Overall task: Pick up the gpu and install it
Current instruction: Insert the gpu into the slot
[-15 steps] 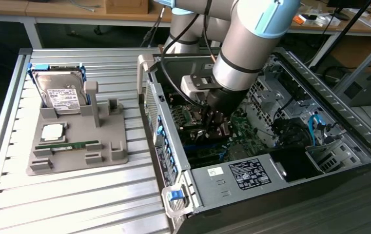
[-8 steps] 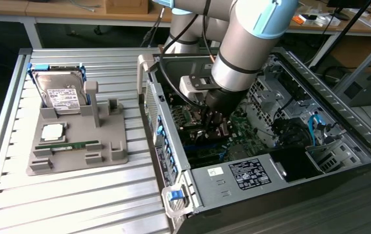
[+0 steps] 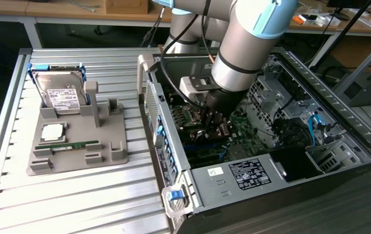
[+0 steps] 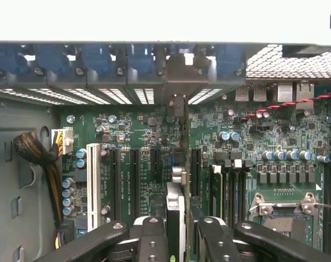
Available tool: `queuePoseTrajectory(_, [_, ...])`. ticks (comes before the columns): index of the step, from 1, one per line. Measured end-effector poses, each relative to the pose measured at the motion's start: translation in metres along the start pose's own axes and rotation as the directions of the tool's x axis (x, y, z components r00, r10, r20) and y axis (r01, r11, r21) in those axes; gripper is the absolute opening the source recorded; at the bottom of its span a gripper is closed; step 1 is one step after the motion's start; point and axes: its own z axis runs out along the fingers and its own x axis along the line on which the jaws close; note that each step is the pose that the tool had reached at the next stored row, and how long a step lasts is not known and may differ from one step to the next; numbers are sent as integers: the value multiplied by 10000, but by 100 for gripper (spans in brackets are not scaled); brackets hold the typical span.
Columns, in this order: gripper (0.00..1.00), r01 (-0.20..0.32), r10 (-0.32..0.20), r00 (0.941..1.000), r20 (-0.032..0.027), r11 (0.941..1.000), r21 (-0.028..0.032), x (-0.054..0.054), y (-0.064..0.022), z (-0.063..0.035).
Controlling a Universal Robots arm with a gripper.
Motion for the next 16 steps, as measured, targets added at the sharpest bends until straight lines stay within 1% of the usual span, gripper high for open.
queuePoseTrajectory(16, [27,13,-13,10000,-4,10000,-1,27,18,-2])
